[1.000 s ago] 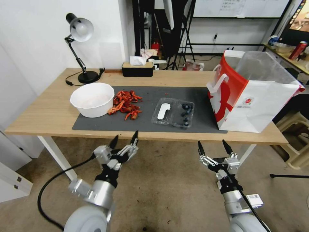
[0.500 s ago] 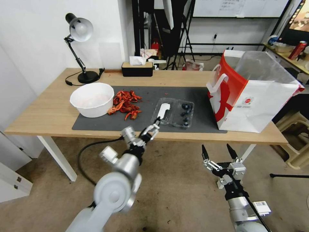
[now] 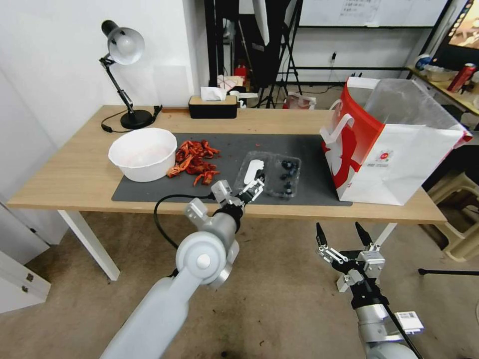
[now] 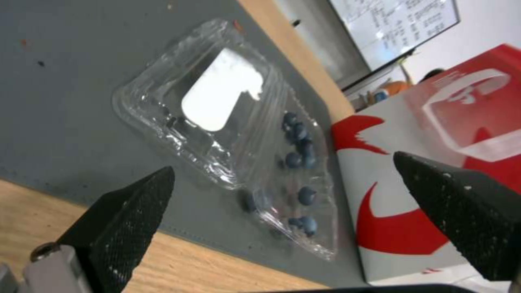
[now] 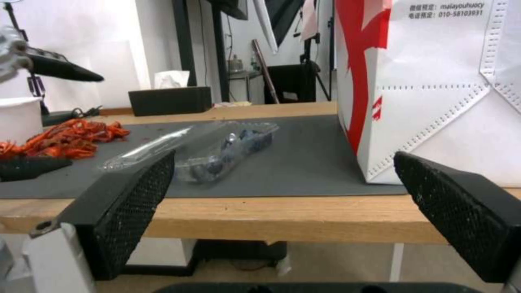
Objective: Close the takeout container lid, then place the container into the takeout bag.
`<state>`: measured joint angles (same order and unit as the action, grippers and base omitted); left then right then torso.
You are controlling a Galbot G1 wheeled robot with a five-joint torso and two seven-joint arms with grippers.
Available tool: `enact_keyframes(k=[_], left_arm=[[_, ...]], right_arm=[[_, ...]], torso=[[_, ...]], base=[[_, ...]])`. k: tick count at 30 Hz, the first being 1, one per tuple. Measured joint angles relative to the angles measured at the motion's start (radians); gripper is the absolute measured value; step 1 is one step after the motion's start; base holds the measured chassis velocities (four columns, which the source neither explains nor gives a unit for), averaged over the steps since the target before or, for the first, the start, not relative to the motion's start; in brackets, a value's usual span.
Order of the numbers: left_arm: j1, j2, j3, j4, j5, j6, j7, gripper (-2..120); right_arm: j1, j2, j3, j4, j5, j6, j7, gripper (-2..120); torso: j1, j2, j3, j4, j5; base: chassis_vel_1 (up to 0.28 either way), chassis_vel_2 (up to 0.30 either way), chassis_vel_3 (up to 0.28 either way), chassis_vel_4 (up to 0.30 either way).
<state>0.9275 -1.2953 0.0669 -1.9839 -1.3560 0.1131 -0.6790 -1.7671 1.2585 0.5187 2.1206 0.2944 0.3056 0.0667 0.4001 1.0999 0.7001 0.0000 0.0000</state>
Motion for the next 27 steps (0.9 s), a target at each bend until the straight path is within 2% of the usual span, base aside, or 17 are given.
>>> enact_keyframes(k=[3,13,27], left_arm=[[-0.024,-0.016,0.005,0.028,-0.015,0.008,-0.034,100],[-0.057,-0.038,0.013,0.079,-0.035,0.007,-0.075,100],[-0.087,-0.055,0.026,0.129,-0.038,0.007,-0.073,100]], right_arm=[[0.002,0.000,0.000,-0.003,0.000,-0.001,0.001,100],[0.002,0.000,-0.002,-0.005,-0.004,-0.003,0.000,100],[-0.003,0.004,-0.001,-0.006,-0.012,-0.003,0.003,100]], torso=[[0.000,0.000,0.000,0.0000,0.0000],[0.000,0.000,0.000,0.0000,0.0000],[0.000,0.000,0.000,0.0000,0.0000]], base=[[0.000,0.000,0.000,0.000],[0.000,0.000,0.000,0.000],[0.000,0.000,0.000,0.000]])
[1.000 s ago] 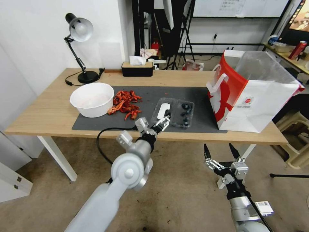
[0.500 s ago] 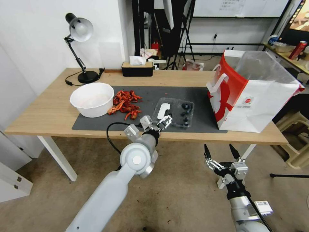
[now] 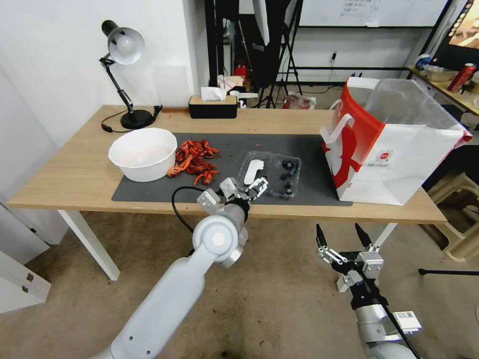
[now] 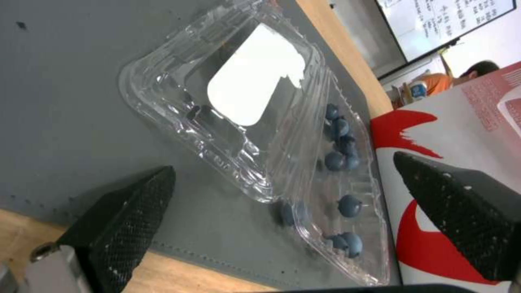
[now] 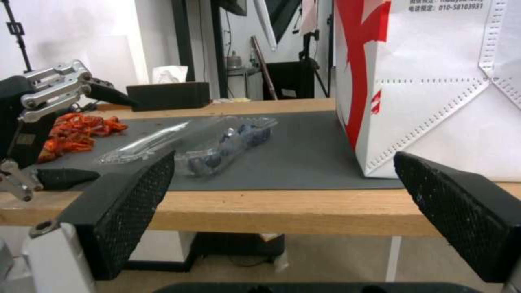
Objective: Close the takeout container lid, then place the container into the takeout bag.
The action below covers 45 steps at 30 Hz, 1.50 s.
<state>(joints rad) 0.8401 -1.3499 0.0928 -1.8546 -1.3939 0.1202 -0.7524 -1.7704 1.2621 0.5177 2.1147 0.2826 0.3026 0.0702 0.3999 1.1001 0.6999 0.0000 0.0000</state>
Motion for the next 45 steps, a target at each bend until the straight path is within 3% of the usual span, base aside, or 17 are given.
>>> enact_keyframes(k=[27,45], left_arm=[[-0.050,-0.073,0.009,0.076,-0.034,-0.020,0.008,100],[-0.032,-0.084,-0.013,0.073,-0.034,-0.097,0.120,100]], right_arm=[[-0.011,0.006,0.005,0.001,-0.009,0.003,0.008,100],[-0.011,0.012,-0.001,-0.001,-0.023,0.003,0.009,100]], torso=[[0.000,0.000,0.000,-0.0003,-0.0001],[0.000,0.000,0.000,-0.0001,-0.0001]], base=[[0.000,0.000,0.000,0.000],[0.000,0.000,0.000,0.000]])
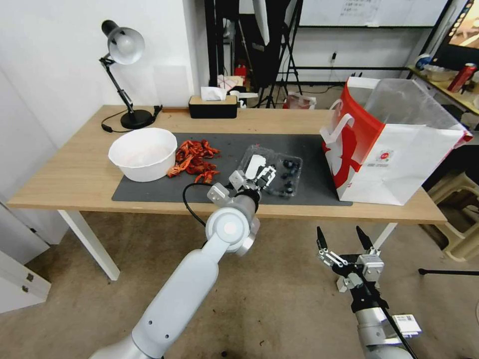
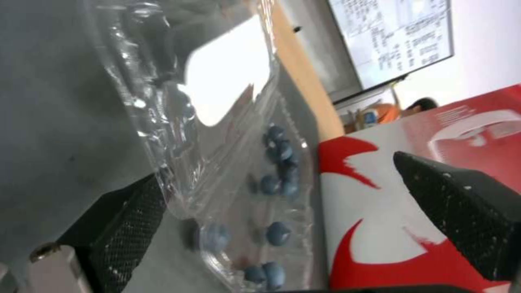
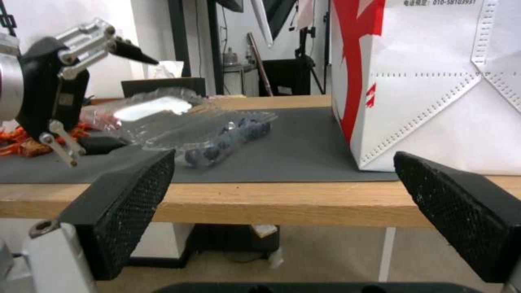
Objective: Close the takeout container lid, then place the container into the takeout bag.
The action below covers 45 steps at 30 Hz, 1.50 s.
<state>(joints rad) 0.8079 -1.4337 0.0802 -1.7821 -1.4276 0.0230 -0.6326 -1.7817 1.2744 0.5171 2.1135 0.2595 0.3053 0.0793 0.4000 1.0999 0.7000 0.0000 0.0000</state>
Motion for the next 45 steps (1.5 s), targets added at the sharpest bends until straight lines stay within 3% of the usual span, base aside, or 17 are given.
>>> enact_keyframes(k=[8,32,37,45], left_arm=[[0.019,0.011,-0.005,-0.027,0.005,-0.015,0.078,100],[0.029,0.041,0.000,-0.039,0.030,-0.042,0.199,100],[0.030,0.055,0.006,-0.040,0.031,-0.043,0.242,100],[0.000,0.100,0.029,-0.012,0.014,-0.029,0.359,100]], right_arm=[[-0.002,0.001,-0.002,0.002,-0.008,0.000,0.004,100],[0.007,0.009,-0.015,-0.012,-0.030,-0.001,0.007,100],[0.008,0.008,-0.015,-0.014,-0.032,-0.001,0.007,100],[0.007,0.012,-0.016,-0.017,-0.040,0.000,0.008,100]], torso=[[0.000,0.000,0.000,0.0000,0.0000],[0.000,0.000,0.000,0.0000,0.0000],[0.000,0.000,0.000,0.0001,0.0000],[0.000,0.000,0.000,0.0000,0.0000]], base=[[0.000,0.000,0.000,0.000],[0.000,0.000,0.000,0.000],[0.000,0.000,0.000,0.000],[0.000,0.000,0.000,0.000]])
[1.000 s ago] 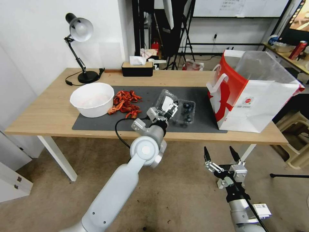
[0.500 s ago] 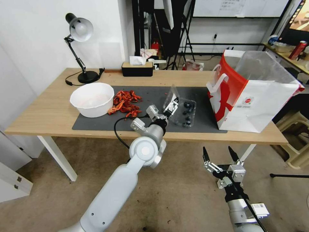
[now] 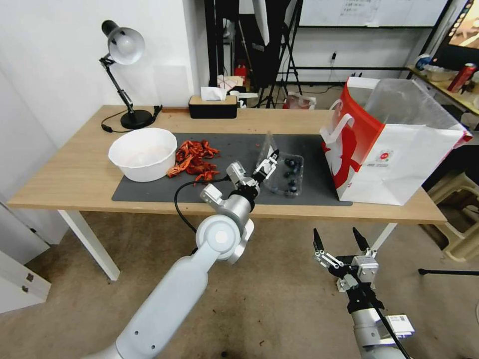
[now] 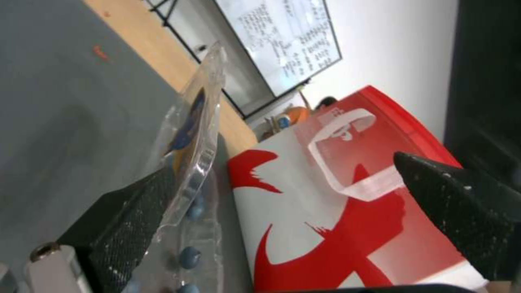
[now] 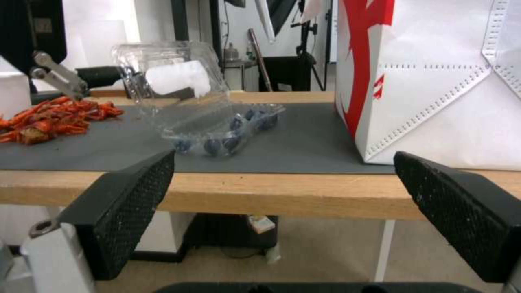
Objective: Close the takeout container lid, then place the container into the takeout bag.
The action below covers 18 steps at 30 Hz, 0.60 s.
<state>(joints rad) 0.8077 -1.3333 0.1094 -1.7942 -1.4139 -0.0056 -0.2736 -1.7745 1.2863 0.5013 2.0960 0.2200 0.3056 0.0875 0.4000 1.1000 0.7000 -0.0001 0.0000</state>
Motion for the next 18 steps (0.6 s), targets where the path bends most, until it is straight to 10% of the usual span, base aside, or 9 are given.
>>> enact_keyframes(k=[9,18], left_arm=[[-0.047,0.031,-0.007,0.038,-0.087,0.085,0.174,100],[-0.092,0.057,0.001,0.062,-0.115,0.157,0.222,100]], right_arm=[[-0.009,0.005,0.000,0.000,-0.008,0.005,0.001,100],[-0.008,0.006,-0.002,0.000,-0.019,0.007,0.004,100]], torso=[[0.000,0.000,0.000,0.0001,0.0000],[0.000,0.000,0.000,0.0001,0.0001]], base=[[0.000,0.000,0.000,0.000],[0.000,0.000,0.000,0.000]])
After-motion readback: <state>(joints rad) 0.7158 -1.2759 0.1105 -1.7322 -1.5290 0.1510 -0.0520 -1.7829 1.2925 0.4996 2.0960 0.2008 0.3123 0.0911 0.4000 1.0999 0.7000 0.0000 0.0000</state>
